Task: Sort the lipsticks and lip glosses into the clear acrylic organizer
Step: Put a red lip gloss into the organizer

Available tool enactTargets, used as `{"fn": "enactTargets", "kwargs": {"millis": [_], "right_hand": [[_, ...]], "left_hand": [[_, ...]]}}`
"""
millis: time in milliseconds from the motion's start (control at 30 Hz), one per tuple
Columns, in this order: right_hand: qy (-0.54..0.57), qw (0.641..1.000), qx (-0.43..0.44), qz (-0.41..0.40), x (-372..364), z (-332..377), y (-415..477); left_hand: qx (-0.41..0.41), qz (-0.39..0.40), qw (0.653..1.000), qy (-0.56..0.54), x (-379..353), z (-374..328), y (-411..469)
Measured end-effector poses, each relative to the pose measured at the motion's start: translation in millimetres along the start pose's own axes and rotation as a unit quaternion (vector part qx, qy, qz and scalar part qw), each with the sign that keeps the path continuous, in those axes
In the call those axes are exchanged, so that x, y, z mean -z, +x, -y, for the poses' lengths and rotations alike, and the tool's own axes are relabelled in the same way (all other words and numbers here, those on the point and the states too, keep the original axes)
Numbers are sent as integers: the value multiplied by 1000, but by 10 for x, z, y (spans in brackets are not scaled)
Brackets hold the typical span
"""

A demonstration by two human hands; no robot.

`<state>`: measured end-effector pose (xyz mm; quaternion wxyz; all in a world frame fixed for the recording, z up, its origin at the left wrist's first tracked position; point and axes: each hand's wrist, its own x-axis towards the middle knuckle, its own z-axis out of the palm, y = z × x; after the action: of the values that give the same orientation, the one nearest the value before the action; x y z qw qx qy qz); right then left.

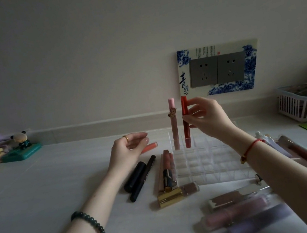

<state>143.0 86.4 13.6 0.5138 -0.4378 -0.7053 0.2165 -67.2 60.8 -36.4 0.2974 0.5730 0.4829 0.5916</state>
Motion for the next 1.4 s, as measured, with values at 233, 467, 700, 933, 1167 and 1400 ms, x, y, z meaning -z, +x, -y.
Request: {"fn": "enactTargets", "kwargs": {"millis": [233,467,700,933,1167,1400], "right_hand": [[-8,1000,-4,13,16,-6,-20],[-29,999,6,-15,84,24,-20],[-23,986,99,-134,221,370,-47],[-138,958,245,57,-106,656,-337],[-261,856,305,324,-611,529,-665],[-266,832,292,389,-793,495,-762]], "left_hand": [[-3,2,1000,13,21,8,8],[3,1,1000,20,61,13,-4],[-4,17,996,83,144,-13,-23],[-15,57,980,188,265,27,-90],[33,119,976,177,286,124,-8],[50,230,947,220,151,150,74]]}}
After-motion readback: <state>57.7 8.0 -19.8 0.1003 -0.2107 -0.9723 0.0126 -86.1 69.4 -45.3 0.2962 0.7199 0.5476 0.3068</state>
